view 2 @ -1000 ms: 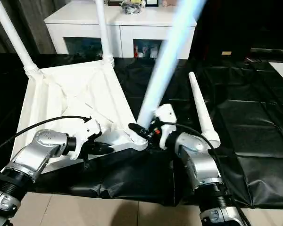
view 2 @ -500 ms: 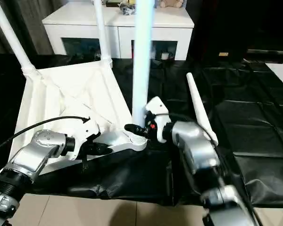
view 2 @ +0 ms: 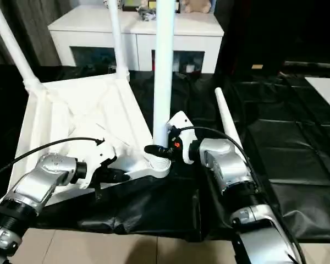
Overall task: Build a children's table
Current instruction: Rotate leg to tighten
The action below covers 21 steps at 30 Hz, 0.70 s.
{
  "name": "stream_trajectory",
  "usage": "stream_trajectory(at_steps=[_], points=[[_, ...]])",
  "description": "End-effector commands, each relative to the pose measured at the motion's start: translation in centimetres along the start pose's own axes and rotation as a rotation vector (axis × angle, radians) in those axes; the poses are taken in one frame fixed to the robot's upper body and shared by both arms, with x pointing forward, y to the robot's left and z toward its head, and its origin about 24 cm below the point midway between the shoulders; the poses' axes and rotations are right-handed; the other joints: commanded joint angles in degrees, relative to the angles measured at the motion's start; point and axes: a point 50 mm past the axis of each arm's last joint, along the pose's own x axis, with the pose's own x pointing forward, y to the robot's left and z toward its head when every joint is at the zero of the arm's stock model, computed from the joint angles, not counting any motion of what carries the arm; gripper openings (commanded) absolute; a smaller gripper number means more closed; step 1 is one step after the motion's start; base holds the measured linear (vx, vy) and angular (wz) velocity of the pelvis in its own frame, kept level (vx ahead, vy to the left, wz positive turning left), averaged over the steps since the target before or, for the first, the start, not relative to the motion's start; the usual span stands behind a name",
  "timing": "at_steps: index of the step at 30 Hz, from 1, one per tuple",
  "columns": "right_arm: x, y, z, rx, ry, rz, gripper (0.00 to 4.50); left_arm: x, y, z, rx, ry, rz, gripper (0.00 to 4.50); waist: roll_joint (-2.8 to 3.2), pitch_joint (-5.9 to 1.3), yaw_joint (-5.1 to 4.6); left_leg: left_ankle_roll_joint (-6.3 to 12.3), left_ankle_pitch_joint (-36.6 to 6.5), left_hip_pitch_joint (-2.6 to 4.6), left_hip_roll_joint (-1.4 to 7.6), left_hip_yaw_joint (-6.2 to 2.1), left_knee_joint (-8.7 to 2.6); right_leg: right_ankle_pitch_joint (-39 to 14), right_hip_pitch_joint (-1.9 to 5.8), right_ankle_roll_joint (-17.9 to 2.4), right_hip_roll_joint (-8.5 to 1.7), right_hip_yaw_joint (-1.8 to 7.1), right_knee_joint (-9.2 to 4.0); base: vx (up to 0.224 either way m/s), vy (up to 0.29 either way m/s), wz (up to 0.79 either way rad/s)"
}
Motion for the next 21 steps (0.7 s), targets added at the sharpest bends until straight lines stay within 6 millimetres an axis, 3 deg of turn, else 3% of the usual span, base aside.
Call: stream_trajectory(at_steps=[1, 5, 10, 11, 12, 14, 18, 19, 20, 21], points=[[-0.3, 0.0, -5.4, 0.168, 0.146, -0.073, 1.87, 0.1, 0.1, 0.2, -0.004, -0.012, 0.025, 0.00, 0.26, -1.31, -0.30, -3.33, -30.9, 1.10, 4.21, -3.13, -5.47, -31.9, -0.38, -8.3, -4.32, 3.09, -5.69, 0.000, 0.000, 0.00], [-0.7, -1.0, -4.7, 0.225, 0.015, -0.180, 1.86, 0.0, 0.1, 0.2, -0.003, -0.015, 0.028, 0.00, 0.32, -1.37, -0.64, -3.81, -32.8, 1.12, 4.23, -3.37, -5.70, -32.3, -0.22, -7.8, -4.19, 2.70, -5.80, 0.000, 0.000, 0.00], [-1.3, -0.3, -5.6, 0.208, -0.035, -0.196, 1.86, -0.1, 0.0, 0.1, -0.003, -0.017, 0.032, 0.00, 0.65, -1.33, -0.39, -3.93, -32.8, 1.22, 4.22, -3.21, -5.88, -30.4, -0.43, -8.0, -4.15, 3.03, -5.88, 0.000, 0.000, 0.00], [-1.3, -0.2, -5.7, 0.203, -0.039, -0.195, 1.86, -0.1, 0.0, 0.1, -0.003, -0.017, 0.032, 0.00, 0.49, -1.38, -0.30, -3.69, -32.1, 1.15, 4.26, -3.10, -5.90, -29.6, -0.37, -8.2, -4.18, 3.11, -5.87, 0.000, 0.000, 0.00], [-1.3, 0.5, -5.9, 0.162, -0.050, -0.192, 1.86, -0.1, 0.0, 0.1, -0.004, -0.018, 0.035, 0.00, 0.89, -1.41, -0.09, -3.57, -31.2, 1.10, 4.25, -3.03, -5.91, -28.5, -0.32, -8.5, -4.21, 3.21, -5.80, 0.000, 0.000, 0.00], [-1.3, 1.1, -6.0, 0.117, -0.055, -0.190, 1.86, -0.1, 0.1, 0.2, -0.004, -0.019, 0.037, 0.00, 0.70, -1.48, 0.23, -3.41, -29.6, 1.20, 4.30, -2.70, -5.93, -25.7, -0.36, -8.8, -4.04, 3.38, -5.74, 0.000, 0.000, 0.00], [-1.0, 2.3, -6.2, 0.048, -0.066, -0.185, 1.86, -0.1, 0.1, 0.2, -0.003, -0.020, 0.040, 0.00, 0.84, -1.86, 0.49, -2.43, -24.0, 0.49, 4.28, -2.51, -5.97, -19.6, 0.59, -10.4, -4.03, 3.27, -5.03, 0.000, 0.000, 0.00], [-0.9, 2.8, -6.2, 0.021, -0.074, -0.184, 1.86, 0.0, 0.1, 0.3, -0.002, -0.020, 0.042, 0.00, 0.81, -1.73, 0.52, -2.28, -23.6, 0.36, 4.25, -2.44, -5.97, -19.6, 0.59, -10.4, -4.03, 3.27, -5.07, 0.000, 0.000, 0.00], [-0.8, 3.1, -6.1, -0.002, -0.082, -0.187, 1.86, 0.0, 0.1, 0.3, -0.002, -0.021, 0.042, 0.00, 1.31, -1.68, 0.59, -2.23, -23.9, 0.39, 4.21, -2.48, -6.00, -20.7, 0.62, -10.4, -4.13, 3.26, -5.08, 0.000, 0.000, 0.00], [-0.6, 3.6, -5.8, -0.020, -0.106, -0.196, 1.86, 0.0, 0.1, 0.4, -0.001, -0.022, 0.044, 0.00, 1.12, -1.58, 0.65, -2.38, -24.9, 0.52, 4.23, -2.47, -6.01, -22.9, 0.44, -9.8, -4.16, 3.26, -5.45, 0.000, 0.000, 0.00]])
